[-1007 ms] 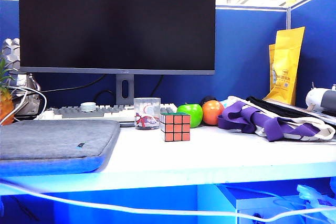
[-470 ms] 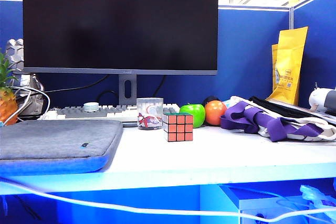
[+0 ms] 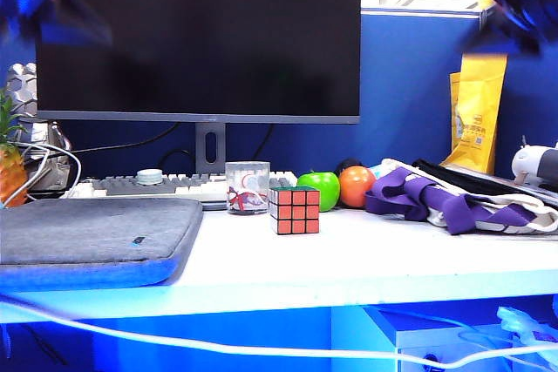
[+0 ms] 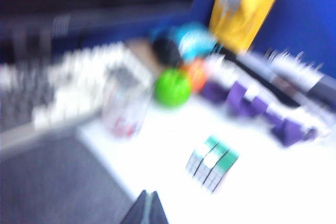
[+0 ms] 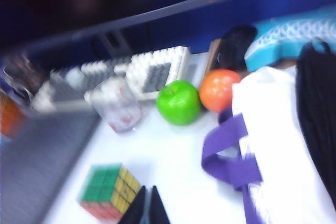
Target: Rotate the Rubik's Cube so that its red face is facing towards you.
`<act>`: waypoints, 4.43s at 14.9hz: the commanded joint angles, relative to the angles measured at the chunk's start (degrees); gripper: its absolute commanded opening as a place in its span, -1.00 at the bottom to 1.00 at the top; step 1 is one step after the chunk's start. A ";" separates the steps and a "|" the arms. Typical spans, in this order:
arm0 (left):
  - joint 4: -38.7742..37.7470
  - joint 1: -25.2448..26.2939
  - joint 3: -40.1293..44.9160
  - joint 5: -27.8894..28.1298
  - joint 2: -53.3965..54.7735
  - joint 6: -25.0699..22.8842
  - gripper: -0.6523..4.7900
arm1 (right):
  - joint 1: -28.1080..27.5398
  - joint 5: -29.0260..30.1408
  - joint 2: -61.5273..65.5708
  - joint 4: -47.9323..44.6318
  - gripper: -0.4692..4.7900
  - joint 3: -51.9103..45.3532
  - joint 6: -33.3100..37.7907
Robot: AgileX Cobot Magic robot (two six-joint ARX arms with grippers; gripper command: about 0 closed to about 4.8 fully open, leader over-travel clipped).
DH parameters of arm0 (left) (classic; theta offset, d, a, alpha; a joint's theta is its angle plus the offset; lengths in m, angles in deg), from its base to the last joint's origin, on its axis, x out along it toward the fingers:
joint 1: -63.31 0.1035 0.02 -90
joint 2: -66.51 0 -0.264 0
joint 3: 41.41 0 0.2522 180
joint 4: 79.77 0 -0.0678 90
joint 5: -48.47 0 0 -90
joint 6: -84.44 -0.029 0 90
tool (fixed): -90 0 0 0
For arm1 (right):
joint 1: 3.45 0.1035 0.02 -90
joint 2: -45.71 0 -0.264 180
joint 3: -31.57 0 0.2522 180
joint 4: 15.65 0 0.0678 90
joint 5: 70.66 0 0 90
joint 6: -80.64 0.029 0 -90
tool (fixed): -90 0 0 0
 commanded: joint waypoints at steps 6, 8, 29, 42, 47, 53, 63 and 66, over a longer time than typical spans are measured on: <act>-7.23 -5.07 -19.15 -16.35 19.52 0.83 -0.77 | -7.15 38.64 24.35 -3.50 -0.83 18.21 9.97; -9.20 -6.97 -24.50 -18.40 25.29 1.49 -0.77 | -7.06 46.80 29.42 -3.48 -0.83 19.37 10.03; -28.26 -15.89 -59.82 2.80 58.71 -17.35 -0.77 | 17.25 19.69 33.00 5.92 -0.83 20.46 9.99; -27.21 -18.12 -60.02 -6.27 58.93 -18.60 -0.77 | 20.09 7.41 36.89 8.35 -0.83 20.81 3.98; -33.27 -18.43 -60.02 -9.01 59.01 -17.29 -0.77 | 20.06 2.80 38.12 4.85 -0.83 22.95 4.00; -41.46 -20.87 -60.11 -18.01 58.05 -18.01 -0.77 | 20.06 2.54 42.36 7.34 -0.83 30.82 3.41; -47.74 -21.70 -60.33 -5.77 54.14 -23.37 -0.77 | 16.92 -1.29 41.99 7.78 -0.83 30.84 -1.57; -51.06 -21.18 -60.35 -2.73 50.95 -26.45 -0.77 | 15.08 -3.23 41.29 9.53 -0.83 32.83 -2.25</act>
